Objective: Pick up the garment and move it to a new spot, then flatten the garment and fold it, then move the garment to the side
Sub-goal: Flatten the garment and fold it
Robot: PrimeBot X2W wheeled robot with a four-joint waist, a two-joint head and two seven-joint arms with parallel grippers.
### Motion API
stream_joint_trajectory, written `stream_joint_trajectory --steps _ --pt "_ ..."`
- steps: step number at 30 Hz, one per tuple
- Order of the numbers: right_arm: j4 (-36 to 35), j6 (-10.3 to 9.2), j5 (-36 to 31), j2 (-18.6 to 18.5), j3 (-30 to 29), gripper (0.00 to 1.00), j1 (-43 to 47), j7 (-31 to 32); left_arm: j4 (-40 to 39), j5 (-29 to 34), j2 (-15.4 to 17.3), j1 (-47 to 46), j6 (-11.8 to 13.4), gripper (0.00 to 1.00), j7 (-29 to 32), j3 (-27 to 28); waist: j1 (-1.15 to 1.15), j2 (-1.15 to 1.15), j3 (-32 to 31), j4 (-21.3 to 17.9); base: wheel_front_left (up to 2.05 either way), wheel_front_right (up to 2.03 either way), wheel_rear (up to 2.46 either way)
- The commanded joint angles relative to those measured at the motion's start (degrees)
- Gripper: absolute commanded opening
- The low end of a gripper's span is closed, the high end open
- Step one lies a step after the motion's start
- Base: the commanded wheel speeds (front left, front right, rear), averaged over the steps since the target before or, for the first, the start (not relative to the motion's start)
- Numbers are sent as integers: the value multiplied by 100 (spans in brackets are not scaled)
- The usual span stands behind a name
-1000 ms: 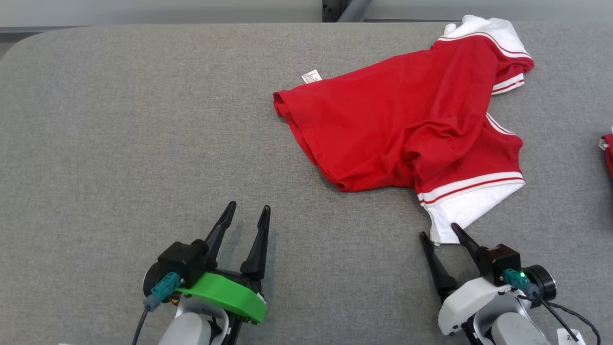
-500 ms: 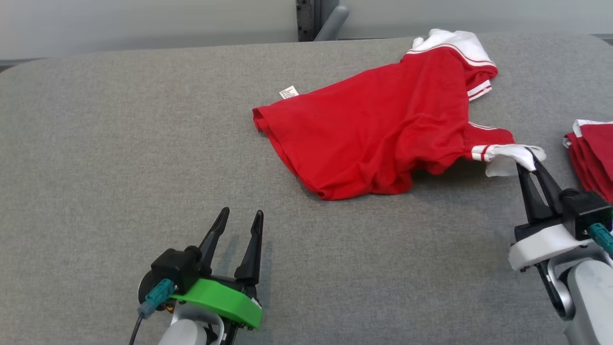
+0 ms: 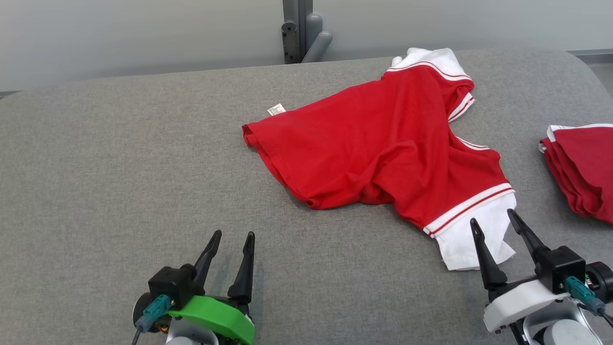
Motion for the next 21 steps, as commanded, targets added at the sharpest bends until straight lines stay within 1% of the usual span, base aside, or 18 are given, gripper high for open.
stream_joint_trajectory --steps 1,7,10,16,19,21 --pt "22 -9 28 68 -19 100 -75 -86 14 70 26 46 -27 100 0 30 0 0 -24 10 0 0 0" --pt "276 -8 -94 351 -91 100 -297 -302 25 215 26 -53 -27 100 0 24 0 0 -40 47 0 0 0" --pt "434 -9 -136 468 -122 100 -364 -338 7 170 25 -89 -27 100 0 -93 0 0 -36 48 0 0 0" --pt "451 -9 -191 559 -129 100 -471 -350 216 -204 27 -428 -27 100 0 -877 0 0 264 -105 0 0 0" --pt "367 -9 -233 554 -116 100 -566 -352 484 -395 32 -759 -27 100 0 -1179 0 0 502 -268 0 0 0" --pt "321 -9 -238 549 -113 100 -653 -352 685 -515 30 -1002 -27 100 0 -1246 0 0 664 -397 0 0 0"
